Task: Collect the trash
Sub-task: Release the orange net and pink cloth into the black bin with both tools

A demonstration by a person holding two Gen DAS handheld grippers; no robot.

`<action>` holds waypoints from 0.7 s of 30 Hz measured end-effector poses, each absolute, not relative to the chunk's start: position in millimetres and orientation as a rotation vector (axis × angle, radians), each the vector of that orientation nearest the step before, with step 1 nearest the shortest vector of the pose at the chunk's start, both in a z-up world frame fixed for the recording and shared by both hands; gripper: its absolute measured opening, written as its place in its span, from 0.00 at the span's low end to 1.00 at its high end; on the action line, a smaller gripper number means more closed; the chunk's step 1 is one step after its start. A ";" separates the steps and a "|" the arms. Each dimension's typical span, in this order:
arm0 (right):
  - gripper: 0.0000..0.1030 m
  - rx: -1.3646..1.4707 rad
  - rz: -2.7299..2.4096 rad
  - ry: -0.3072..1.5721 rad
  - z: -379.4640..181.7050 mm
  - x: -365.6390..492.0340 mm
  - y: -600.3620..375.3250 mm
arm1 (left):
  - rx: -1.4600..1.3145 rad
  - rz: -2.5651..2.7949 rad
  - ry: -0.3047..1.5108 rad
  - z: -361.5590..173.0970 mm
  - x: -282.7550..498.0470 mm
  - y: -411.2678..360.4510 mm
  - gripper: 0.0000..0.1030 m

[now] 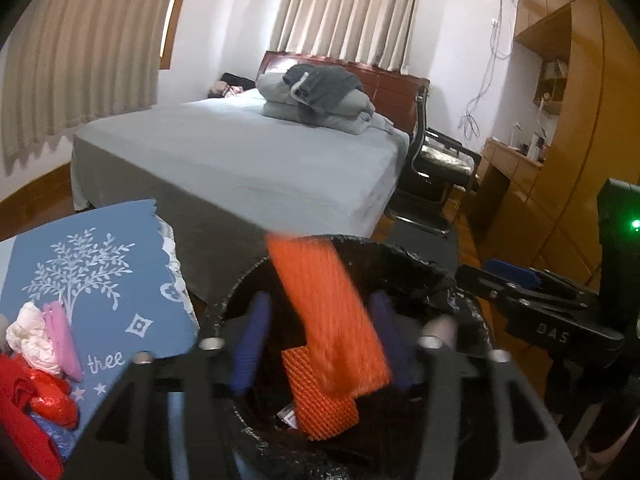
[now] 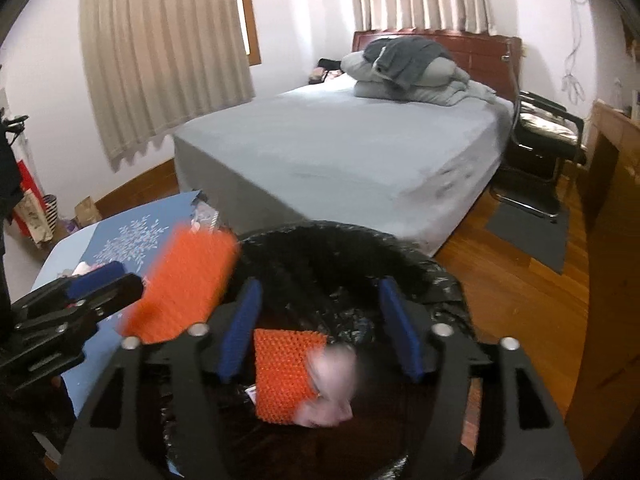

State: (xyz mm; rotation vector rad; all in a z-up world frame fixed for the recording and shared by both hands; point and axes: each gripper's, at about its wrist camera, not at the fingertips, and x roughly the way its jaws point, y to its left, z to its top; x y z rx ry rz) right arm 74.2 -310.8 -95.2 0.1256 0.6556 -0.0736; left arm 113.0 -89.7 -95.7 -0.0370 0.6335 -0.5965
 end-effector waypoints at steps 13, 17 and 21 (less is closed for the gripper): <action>0.93 0.121 0.030 0.634 -92.6 86.8 -258.2 | -0.024 -0.298 0.607 -93.8 99.5 5.6 0.76; 0.93 0.110 0.106 0.629 -92.1 93.1 -223.5 | -0.014 -0.178 0.595 -97.1 92.3 47.5 0.76; 0.93 0.090 0.182 0.634 -95.2 97.9 -186.2 | -0.007 -0.067 0.614 -107.3 85.2 87.5 0.76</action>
